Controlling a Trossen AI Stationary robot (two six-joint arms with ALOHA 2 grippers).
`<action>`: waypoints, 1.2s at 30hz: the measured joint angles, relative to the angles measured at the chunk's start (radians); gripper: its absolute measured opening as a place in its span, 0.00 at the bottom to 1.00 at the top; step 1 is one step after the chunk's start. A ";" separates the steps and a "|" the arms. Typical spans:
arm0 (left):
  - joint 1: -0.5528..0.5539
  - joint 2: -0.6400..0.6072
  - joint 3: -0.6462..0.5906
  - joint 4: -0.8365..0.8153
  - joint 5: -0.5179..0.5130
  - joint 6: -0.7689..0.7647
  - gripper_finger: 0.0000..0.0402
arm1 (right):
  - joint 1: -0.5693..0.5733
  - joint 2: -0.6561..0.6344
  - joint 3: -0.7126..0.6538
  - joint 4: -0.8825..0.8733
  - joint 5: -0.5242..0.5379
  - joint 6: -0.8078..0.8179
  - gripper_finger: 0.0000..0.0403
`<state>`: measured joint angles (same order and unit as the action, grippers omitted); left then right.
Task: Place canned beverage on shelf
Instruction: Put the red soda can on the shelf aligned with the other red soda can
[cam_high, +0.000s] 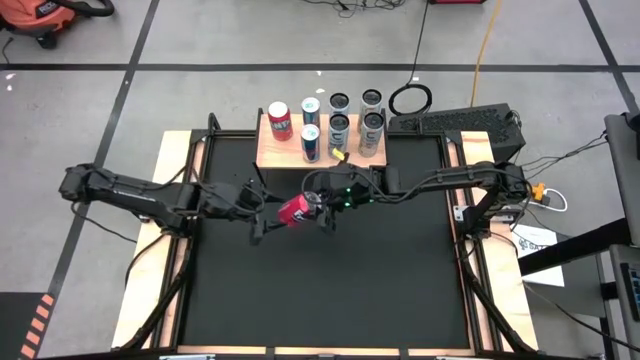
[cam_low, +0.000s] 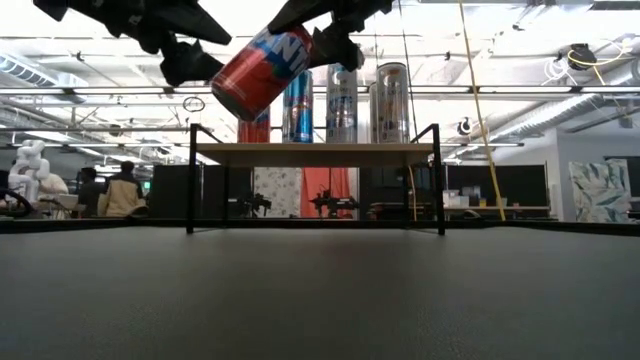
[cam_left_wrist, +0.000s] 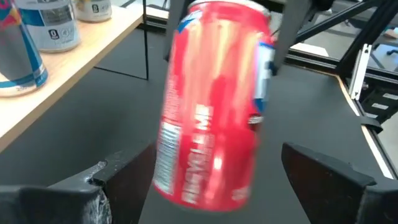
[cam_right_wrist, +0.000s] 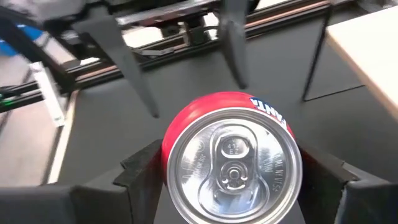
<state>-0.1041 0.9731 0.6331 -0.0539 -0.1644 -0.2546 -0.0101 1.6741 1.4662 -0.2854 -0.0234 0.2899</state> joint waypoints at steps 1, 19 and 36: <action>0.001 0.008 0.000 0.006 -0.002 0.001 0.87 | 0.000 0.000 0.000 0.001 -0.020 0.000 0.64; 0.066 0.198 0.029 0.176 0.196 0.032 0.87 | -0.002 0.011 0.000 0.003 -0.071 -0.022 0.64; 0.064 0.225 0.045 0.155 0.223 0.051 0.69 | -0.004 0.016 0.000 0.012 -0.104 0.005 0.68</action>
<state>-0.0396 1.1976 0.6777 0.1009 0.0586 -0.2037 -0.0139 1.6897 1.4662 -0.2739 -0.1274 0.2945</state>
